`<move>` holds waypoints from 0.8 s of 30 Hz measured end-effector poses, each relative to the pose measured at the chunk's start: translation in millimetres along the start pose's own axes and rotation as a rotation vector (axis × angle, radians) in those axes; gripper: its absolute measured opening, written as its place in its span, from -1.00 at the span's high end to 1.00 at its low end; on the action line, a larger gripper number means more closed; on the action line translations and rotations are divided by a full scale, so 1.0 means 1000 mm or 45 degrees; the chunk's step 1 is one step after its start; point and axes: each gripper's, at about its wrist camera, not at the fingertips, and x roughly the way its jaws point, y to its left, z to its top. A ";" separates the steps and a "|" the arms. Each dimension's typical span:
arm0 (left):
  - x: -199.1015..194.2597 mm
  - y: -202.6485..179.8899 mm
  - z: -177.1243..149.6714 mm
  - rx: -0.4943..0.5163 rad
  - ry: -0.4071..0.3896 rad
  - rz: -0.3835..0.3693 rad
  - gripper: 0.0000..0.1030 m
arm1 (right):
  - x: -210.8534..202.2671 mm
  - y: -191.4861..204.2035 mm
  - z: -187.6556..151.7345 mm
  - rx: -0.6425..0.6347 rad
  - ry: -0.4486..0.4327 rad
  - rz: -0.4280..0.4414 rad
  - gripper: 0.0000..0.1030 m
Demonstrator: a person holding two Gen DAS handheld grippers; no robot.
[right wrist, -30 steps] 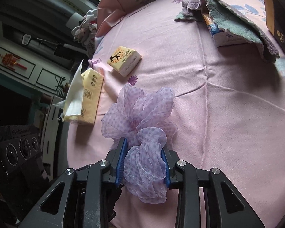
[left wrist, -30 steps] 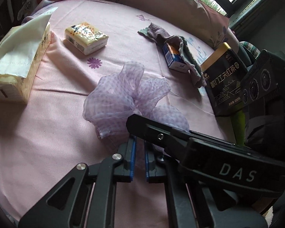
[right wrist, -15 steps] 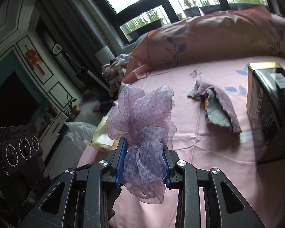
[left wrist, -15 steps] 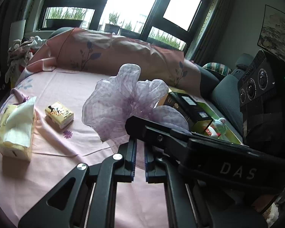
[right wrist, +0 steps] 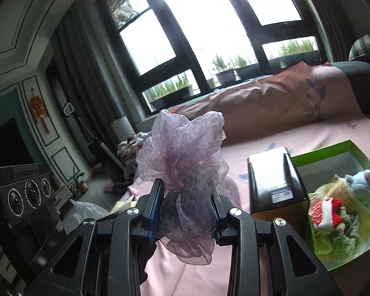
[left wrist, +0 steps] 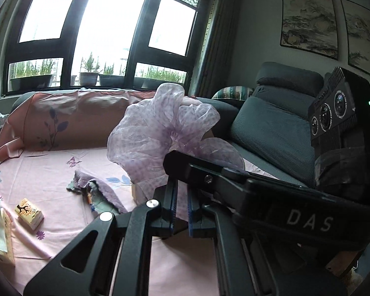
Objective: Organize soft objects
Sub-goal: 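Carry the bath puff over the green-rimmed box with the right gripper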
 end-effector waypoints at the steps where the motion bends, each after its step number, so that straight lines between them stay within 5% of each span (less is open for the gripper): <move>1: 0.007 -0.007 0.002 0.014 0.010 -0.014 0.95 | -0.005 -0.009 0.002 0.025 -0.017 -0.009 0.31; 11: 0.088 -0.072 0.005 0.102 0.202 -0.216 0.95 | -0.051 -0.104 0.000 0.316 -0.128 -0.146 0.31; 24: 0.181 -0.103 -0.026 0.137 0.562 -0.135 0.94 | -0.035 -0.201 -0.030 0.735 0.016 -0.311 0.31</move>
